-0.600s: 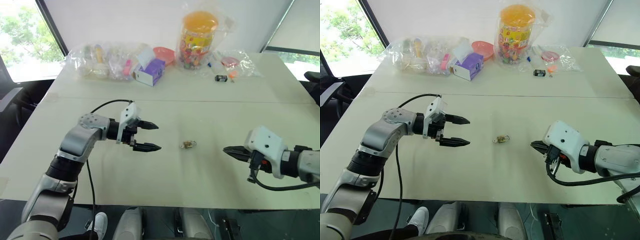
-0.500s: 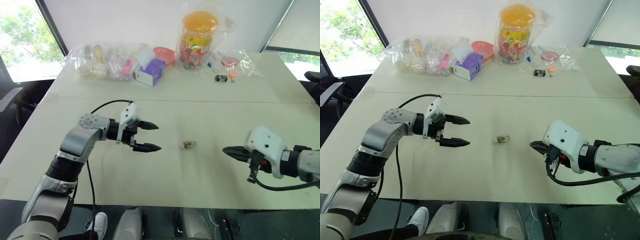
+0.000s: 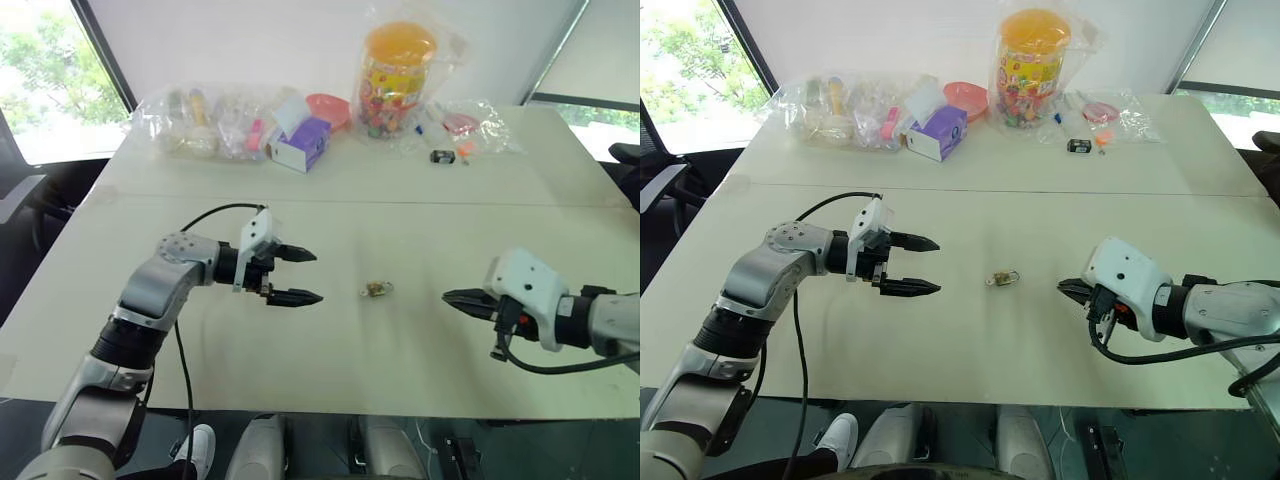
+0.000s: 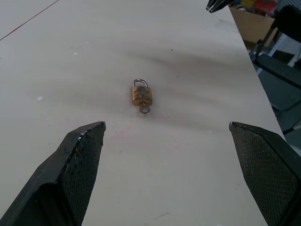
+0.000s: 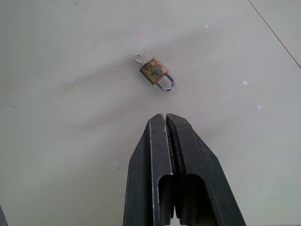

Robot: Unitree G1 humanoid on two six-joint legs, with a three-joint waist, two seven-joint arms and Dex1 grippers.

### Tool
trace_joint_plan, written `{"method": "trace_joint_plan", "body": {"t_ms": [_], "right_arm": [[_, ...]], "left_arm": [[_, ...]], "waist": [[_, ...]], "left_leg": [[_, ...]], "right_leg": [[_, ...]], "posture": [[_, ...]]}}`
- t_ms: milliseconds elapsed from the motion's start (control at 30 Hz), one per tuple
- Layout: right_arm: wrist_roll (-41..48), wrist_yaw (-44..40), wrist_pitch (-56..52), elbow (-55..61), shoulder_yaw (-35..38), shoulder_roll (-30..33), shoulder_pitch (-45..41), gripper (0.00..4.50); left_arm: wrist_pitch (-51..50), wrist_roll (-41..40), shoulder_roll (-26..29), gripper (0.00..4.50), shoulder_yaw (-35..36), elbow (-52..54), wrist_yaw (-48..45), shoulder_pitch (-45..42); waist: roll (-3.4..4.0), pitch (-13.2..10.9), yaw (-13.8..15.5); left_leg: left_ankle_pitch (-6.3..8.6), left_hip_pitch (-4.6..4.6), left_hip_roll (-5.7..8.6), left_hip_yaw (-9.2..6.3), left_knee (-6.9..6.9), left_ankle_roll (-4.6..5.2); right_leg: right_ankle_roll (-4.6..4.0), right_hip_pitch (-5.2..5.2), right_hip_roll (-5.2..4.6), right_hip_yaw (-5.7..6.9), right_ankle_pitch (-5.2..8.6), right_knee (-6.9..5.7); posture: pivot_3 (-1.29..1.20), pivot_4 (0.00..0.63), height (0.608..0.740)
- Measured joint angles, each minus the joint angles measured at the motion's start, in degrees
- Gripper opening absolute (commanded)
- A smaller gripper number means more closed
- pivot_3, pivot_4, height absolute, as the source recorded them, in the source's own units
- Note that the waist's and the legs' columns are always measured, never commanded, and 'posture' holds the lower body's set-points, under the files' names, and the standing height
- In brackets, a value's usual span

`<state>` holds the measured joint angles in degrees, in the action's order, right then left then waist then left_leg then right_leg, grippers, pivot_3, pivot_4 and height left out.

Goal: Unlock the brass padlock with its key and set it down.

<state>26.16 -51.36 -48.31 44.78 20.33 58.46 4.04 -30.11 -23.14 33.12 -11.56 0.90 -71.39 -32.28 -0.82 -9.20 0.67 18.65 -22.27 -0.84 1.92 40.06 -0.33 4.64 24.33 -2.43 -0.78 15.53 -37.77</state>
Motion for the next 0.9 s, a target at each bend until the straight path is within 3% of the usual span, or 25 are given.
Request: {"method": "trace_joint_plan", "body": {"t_ms": [467, 567, 800, 900], "right_arm": [[-0.1, 2.0, 2.4, -2.6, -4.9, -0.4, -5.0, 0.00], [-1.8, 1.0, 6.1, -7.3, -11.0, -0.5, -9.6, 0.88], [-8.0, -4.6, 15.1, -24.2, -26.6, -5.4, -24.0, 4.48], [-10.1, -7.1, 18.2, -30.5, -30.6, -7.5, -27.1, 4.48]], "left_arm": [[-1.1, -0.1, 0.6, 4.41, -0.1, 0.0, -1.5, -0.9], [-1.1, -0.1, 0.3, 4.50, -0.3, 0.1, -1.2, -1.2], [-1.7, -0.1, -1.1, 4.50, -0.7, 0.8, 0.5, -1.0], [-2.1, -0.1, -1.0, 4.50, -0.6, 2.0, 1.3, -0.8]], "waist": [[0.00, 0.0, -0.1], [0.00, 0.0, -0.2], [0.00, 0.0, -0.5], [0.01, 0.0, -0.3]], "left_leg": [[0.00, 0.00, 0.00, 0.00, 0.00, 0.00], [0.00, 0.02, 0.00, 0.01, 0.02, 0.00], [0.00, 0.00, -0.03, 0.01, 0.00, 0.00], [0.00, -0.03, -0.01, 0.02, 0.01, 0.00]], "right_leg": [[0.00, 0.00, 0.01, 0.00, 0.00, 0.00], [0.00, 0.00, 0.01, 0.00, 0.00, -0.01], [0.00, 0.04, 0.02, 0.00, 0.00, -0.03], [0.00, 0.06, -0.03, 0.00, 0.00, -0.03]], "posture": [[0.00, 0.150, 0.735], [0.00, 0.150, 0.735], [0.00, 0.150, 0.735], [0.00, 0.150, 0.735]]}}
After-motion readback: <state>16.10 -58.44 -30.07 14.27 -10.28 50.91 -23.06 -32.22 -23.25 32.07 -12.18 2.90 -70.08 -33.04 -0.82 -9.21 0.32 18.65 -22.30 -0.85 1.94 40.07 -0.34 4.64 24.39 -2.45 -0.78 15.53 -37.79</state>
